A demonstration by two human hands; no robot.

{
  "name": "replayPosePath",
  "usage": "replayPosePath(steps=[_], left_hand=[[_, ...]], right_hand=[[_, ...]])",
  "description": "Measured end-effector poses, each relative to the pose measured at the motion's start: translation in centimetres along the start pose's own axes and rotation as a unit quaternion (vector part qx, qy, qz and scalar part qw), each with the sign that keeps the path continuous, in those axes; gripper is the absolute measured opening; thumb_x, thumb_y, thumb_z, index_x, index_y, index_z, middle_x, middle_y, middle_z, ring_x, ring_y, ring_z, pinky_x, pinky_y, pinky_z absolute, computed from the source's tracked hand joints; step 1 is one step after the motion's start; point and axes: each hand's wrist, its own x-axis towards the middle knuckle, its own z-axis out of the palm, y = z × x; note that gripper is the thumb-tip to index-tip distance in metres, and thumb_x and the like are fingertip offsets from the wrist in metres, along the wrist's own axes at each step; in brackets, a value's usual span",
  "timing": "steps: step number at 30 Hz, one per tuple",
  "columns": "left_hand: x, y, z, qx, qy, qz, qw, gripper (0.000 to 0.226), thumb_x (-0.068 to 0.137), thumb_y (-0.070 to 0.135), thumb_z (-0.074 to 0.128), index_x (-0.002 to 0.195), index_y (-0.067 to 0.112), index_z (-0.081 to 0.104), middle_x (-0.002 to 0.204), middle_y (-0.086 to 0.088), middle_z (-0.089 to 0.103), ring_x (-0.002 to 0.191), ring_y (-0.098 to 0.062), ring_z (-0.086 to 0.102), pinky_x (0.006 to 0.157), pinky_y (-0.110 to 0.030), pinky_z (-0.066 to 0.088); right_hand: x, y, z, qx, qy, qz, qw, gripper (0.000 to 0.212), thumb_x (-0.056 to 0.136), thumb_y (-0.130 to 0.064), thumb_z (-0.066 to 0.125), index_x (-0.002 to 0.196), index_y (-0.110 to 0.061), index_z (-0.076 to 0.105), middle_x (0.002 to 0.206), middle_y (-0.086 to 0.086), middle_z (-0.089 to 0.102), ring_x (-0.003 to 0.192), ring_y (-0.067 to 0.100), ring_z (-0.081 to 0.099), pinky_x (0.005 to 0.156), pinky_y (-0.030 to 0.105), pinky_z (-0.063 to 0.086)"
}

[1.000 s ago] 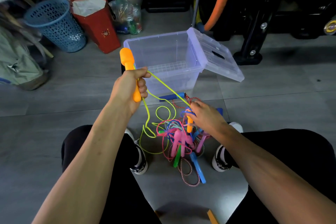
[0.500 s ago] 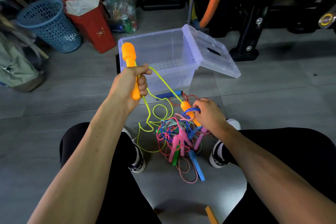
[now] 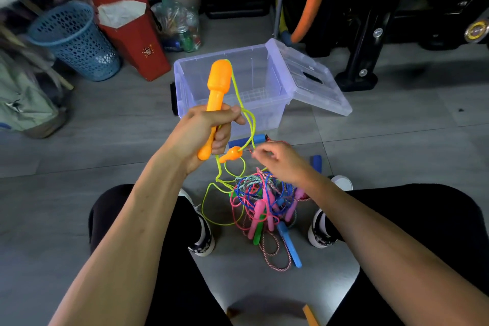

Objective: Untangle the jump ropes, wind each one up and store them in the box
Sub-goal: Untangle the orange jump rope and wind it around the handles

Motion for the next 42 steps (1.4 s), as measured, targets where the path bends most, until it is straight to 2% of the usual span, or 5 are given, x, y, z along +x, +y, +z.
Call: replayPosePath(steps=[13, 16, 20, 33, 42], left_hand=[[-1.3, 0.9, -1.0, -0.045, -0.028, 0.012, 0.999, 0.020, 0.088, 0.024, 0.060, 0.080, 0.006, 0.062, 0.049, -0.001, 0.037, 0.040, -0.013, 0.033, 0.040, -0.020, 0.030], [-0.2, 0.0, -1.8, 0.148, 0.083, -0.032, 0.985, 0.023, 0.095, 0.030, 0.056, 0.083, 0.011, 0.062, 0.068, -0.005, 0.054, 0.058, -0.021, 0.049, 0.058, -0.028, 0.042], [1.0, -2.5, -1.9, 0.499, 0.165, -0.061, 0.848, 0.033, 0.094, 0.037, 0.050, 0.069, 0.017, 0.044, 0.073, -0.005, 0.054, 0.075, -0.030, 0.053, 0.062, -0.031, 0.036], [1.2, -3.5, 3.3, 0.416, -0.155, -0.126, 0.887, 0.030, 0.096, 0.047, 0.052, 0.083, 0.022, 0.062, 0.082, -0.006, 0.070, 0.073, -0.020, 0.069, 0.078, -0.037, 0.058], [0.9, -4.6, 4.8, 0.316, -0.139, -0.106, 0.933, 0.013, 0.098, 0.033, 0.055, 0.099, 0.021, 0.056, 0.080, -0.005, 0.067, 0.059, -0.017, 0.065, 0.055, -0.028, 0.056]], right_hand=[[-0.4, -1.4, -1.0, -0.003, -0.047, 0.055, 0.997, 0.019, 0.099, -0.022, 0.050, 0.091, -0.016, 0.066, 0.086, 0.004, 0.070, 0.077, 0.016, 0.066, 0.069, 0.026, 0.049], [-0.2, -1.6, -2.5, 0.126, 0.024, 0.159, 0.979, 0.026, 0.100, -0.016, 0.043, 0.081, -0.010, 0.060, 0.083, 0.015, 0.073, 0.066, 0.026, 0.069, 0.063, 0.030, 0.054], [-0.3, -2.0, -4.0, 0.437, 0.090, 0.274, 0.852, 0.023, 0.100, -0.010, 0.041, 0.089, 0.006, 0.054, 0.066, 0.025, 0.066, 0.052, 0.034, 0.068, 0.051, 0.036, 0.057], [0.5, -4.4, -3.6, 0.545, 0.222, 0.336, 0.735, 0.040, 0.103, -0.032, 0.043, 0.070, -0.011, 0.045, 0.066, 0.004, 0.045, 0.059, 0.018, 0.047, 0.074, 0.038, 0.052], [0.2, -4.6, -3.6, 0.510, 0.283, 0.348, 0.734, 0.040, 0.101, -0.025, 0.045, 0.063, -0.014, 0.043, 0.061, 0.003, 0.044, 0.056, 0.016, 0.043, 0.064, 0.032, 0.042]])
